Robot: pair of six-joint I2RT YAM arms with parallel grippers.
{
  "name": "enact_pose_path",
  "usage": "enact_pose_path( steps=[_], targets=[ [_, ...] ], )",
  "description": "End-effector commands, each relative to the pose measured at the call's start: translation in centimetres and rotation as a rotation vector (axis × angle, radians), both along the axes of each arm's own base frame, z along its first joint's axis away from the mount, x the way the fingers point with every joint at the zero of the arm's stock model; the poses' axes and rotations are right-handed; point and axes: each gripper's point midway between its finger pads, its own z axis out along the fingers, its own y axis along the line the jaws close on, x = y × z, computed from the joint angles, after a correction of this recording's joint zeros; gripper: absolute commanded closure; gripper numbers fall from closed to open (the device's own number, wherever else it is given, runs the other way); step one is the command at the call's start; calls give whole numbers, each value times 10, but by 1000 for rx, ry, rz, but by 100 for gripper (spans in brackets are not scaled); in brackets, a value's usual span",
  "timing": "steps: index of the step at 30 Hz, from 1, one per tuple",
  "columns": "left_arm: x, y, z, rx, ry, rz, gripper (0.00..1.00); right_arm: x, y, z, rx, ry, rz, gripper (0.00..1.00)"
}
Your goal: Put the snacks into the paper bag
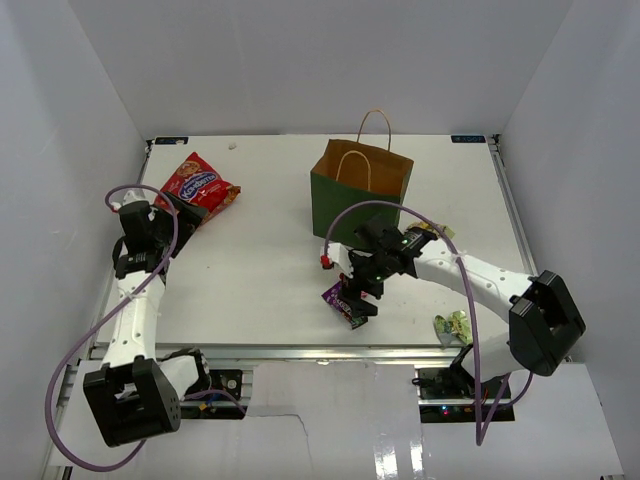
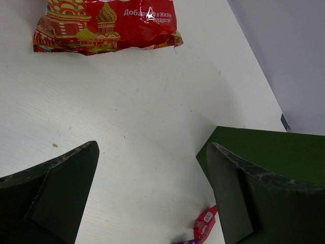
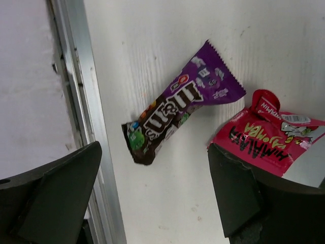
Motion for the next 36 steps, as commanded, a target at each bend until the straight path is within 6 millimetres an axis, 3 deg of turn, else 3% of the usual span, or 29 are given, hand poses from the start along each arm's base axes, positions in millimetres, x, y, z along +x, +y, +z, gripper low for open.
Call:
enact_pose_path(
  steps=[1, 2, 7, 14, 21, 27, 29, 36],
  targets=[
    [5, 6, 13, 33, -17, 6, 2, 18, 35, 18, 41, -5, -246, 9],
    [3, 6, 12, 37, -13, 6, 2, 25, 34, 14, 12, -43, -297, 8],
    [-16, 7, 11, 67, -15, 23, 2, 7, 36, -8, -64, -5, -384, 9],
    [-42, 7, 9, 97, -9, 39, 2, 29, 27, -35, -156, -94, -493, 17],
    [-61, 2, 4, 72, -16, 54, 2, 33, 26, -59, -228, -87, -502, 27],
    [-69, -1, 2, 58, -19, 63, 2, 25, 27, -74, -275, -30, -470, 51],
    [-70, 0, 3, 61, -18, 65, 2, 23, 28, -76, -275, -16, -463, 55],
    [-70, 0, 4, 64, -21, 66, 2, 6, 38, -65, -213, 43, -330, 79]
  ],
)
